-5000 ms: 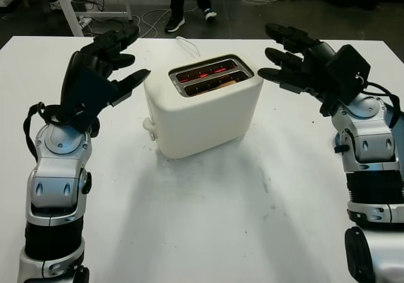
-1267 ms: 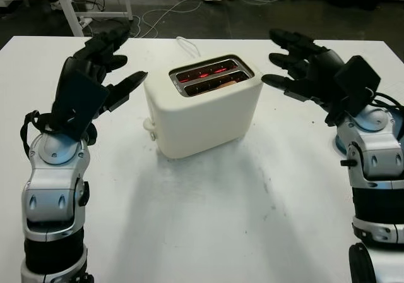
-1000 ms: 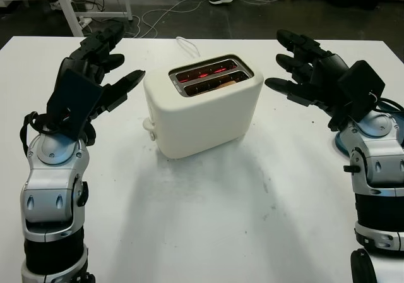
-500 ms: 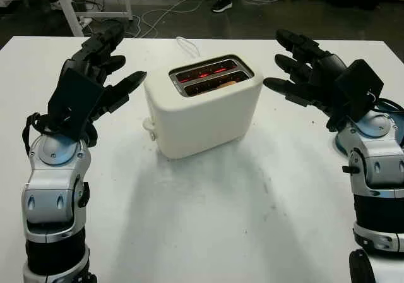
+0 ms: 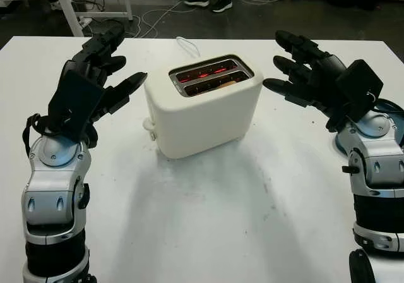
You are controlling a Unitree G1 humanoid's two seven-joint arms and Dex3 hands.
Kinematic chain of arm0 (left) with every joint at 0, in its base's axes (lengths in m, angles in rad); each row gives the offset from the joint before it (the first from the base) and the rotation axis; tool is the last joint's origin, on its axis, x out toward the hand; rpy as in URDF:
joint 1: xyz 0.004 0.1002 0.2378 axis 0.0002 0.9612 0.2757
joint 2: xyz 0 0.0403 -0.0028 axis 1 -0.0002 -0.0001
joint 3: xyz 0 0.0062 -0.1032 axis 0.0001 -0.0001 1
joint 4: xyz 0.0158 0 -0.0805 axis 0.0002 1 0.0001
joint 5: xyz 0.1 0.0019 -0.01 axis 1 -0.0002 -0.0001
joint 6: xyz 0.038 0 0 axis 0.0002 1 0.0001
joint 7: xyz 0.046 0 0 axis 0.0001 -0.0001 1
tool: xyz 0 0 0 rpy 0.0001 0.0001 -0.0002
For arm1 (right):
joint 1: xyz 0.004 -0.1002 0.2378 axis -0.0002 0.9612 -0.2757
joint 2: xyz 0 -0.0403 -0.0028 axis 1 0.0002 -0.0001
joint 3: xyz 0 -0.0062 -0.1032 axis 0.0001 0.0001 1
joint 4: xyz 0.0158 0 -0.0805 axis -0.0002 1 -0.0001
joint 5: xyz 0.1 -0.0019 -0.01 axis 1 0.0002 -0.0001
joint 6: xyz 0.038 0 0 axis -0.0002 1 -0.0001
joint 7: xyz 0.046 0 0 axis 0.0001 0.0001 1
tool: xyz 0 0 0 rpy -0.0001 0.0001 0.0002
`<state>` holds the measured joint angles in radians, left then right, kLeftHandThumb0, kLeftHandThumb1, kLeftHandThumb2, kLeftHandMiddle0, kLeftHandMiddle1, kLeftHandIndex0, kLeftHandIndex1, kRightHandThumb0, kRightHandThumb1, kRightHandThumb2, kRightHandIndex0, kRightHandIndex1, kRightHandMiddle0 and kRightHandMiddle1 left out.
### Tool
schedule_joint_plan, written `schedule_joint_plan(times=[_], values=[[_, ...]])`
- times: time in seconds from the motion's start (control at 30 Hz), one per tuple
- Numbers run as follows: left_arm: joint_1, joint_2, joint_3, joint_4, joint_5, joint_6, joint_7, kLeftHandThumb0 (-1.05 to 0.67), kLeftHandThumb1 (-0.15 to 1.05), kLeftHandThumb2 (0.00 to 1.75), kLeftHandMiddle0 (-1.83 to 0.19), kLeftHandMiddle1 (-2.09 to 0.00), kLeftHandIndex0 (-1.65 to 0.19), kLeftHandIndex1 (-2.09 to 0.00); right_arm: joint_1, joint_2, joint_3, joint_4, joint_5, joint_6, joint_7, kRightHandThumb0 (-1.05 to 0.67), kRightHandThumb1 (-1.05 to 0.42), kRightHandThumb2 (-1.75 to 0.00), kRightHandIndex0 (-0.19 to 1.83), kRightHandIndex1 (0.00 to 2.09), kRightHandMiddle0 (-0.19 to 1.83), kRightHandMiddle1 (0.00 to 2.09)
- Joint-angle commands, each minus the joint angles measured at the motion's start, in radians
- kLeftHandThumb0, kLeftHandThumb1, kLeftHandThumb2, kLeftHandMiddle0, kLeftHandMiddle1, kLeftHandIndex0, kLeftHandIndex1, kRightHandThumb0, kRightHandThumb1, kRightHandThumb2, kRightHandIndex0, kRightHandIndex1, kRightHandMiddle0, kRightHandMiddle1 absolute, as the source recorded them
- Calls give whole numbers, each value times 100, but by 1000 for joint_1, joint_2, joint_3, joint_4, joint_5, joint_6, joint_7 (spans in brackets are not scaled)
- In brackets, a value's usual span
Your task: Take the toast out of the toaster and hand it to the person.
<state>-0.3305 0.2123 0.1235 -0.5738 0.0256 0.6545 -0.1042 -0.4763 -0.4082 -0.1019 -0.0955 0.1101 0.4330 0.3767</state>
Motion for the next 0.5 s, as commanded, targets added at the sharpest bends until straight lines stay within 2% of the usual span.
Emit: schedule_joint_plan(times=[0.0,0.47], values=[[15,0,-4,-9,-5,-13,4,-43,92,15,0,-79,-35,-1,-8,3,-2,7,16,-5,4,-33,-92,-2,13,13,20,2],[17,2,-12,-9,3,-8,12,-43,92,15,0,-80,-36,-1,-8,3,3,5,10,7,5,-37,-92,-1,13,12,20,1]])
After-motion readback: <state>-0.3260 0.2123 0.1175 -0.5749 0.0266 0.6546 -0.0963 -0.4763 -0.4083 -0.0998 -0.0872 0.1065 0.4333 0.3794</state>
